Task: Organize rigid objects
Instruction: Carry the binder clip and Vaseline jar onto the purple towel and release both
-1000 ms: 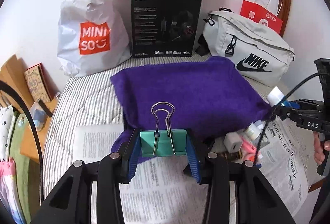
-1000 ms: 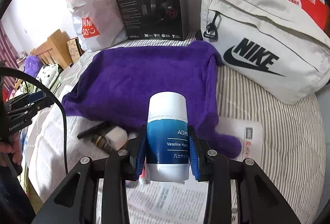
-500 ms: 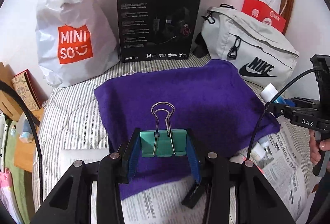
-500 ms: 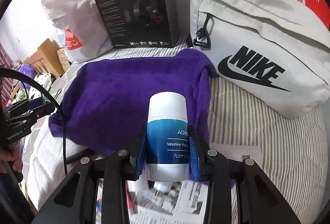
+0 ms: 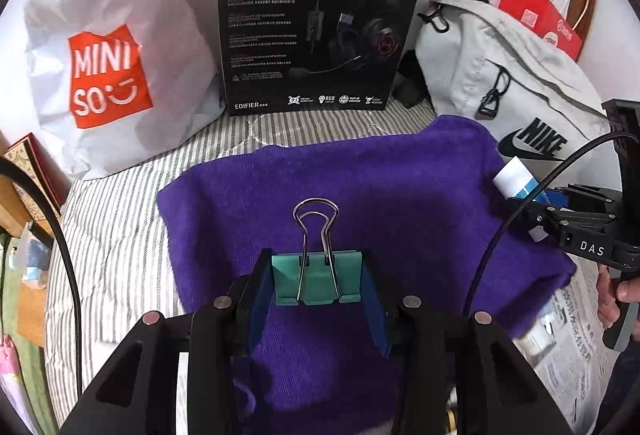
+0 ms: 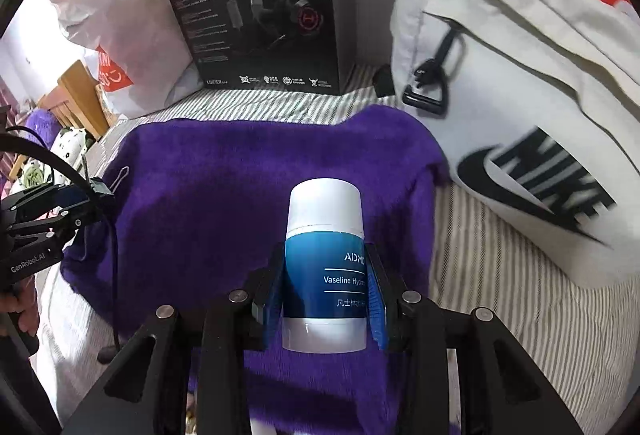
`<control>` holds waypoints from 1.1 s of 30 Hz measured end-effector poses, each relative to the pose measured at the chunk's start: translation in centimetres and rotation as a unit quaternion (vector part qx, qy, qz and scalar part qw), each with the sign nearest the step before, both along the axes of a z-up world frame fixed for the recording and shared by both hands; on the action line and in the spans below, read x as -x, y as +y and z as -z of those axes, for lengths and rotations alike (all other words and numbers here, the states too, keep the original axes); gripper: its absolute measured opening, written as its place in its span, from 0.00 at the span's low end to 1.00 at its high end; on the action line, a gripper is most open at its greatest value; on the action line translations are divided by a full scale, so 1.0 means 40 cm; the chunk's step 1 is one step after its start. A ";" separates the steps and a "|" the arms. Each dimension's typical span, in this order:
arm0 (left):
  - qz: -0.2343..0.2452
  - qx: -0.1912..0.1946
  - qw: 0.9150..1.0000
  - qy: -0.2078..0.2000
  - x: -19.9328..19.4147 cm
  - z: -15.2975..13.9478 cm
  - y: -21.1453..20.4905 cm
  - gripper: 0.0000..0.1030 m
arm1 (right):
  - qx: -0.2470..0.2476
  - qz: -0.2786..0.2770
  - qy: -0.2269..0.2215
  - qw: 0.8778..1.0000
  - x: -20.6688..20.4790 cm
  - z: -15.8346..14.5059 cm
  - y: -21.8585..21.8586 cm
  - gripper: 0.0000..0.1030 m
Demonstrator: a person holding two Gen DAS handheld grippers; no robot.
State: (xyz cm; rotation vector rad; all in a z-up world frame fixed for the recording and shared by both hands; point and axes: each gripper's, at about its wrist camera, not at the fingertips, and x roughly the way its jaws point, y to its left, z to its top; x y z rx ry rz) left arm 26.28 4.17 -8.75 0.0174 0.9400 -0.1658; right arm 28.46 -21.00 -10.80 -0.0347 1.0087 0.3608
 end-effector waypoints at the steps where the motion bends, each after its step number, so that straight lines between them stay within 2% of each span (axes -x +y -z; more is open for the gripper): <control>1: -0.002 -0.001 1.000 0.003 -0.010 0.005 -0.001 0.38 | 0.002 -0.002 0.001 1.000 -0.007 0.005 0.006 0.35; 6: -0.008 0.007 1.000 0.017 -0.057 0.034 -0.001 0.38 | 0.011 -0.007 0.013 1.000 -0.057 0.046 0.022 0.35; 17: -0.011 -0.027 0.998 0.047 -0.130 0.081 -0.008 0.38 | 0.047 -0.017 0.031 0.998 -0.119 0.088 0.056 0.35; 25: -0.009 -0.051 0.997 0.059 -0.148 0.081 -0.019 0.39 | 0.051 -0.026 0.030 0.998 -0.122 0.092 0.060 0.35; 27: -0.007 -0.057 0.996 0.061 -0.147 0.080 -0.021 0.39 | 0.053 -0.027 0.033 0.998 -0.124 0.093 0.062 0.38; 29: -0.010 -0.063 0.996 0.063 -0.147 0.081 -0.023 0.44 | 0.049 -0.027 0.037 0.998 -0.121 0.091 0.060 0.45; 30: -0.013 -0.068 0.996 0.064 -0.148 0.083 -0.025 0.49 | 0.046 -0.025 0.038 0.998 -0.115 0.088 0.057 0.48; 31: -0.016 -0.071 0.995 0.065 -0.145 0.083 -0.023 0.56 | 0.044 -0.021 0.036 0.998 -0.108 0.083 0.052 0.48; 33: -0.022 -0.072 0.995 0.067 -0.135 0.085 -0.017 0.61 | 0.039 -0.019 0.031 0.999 -0.090 0.068 0.045 0.49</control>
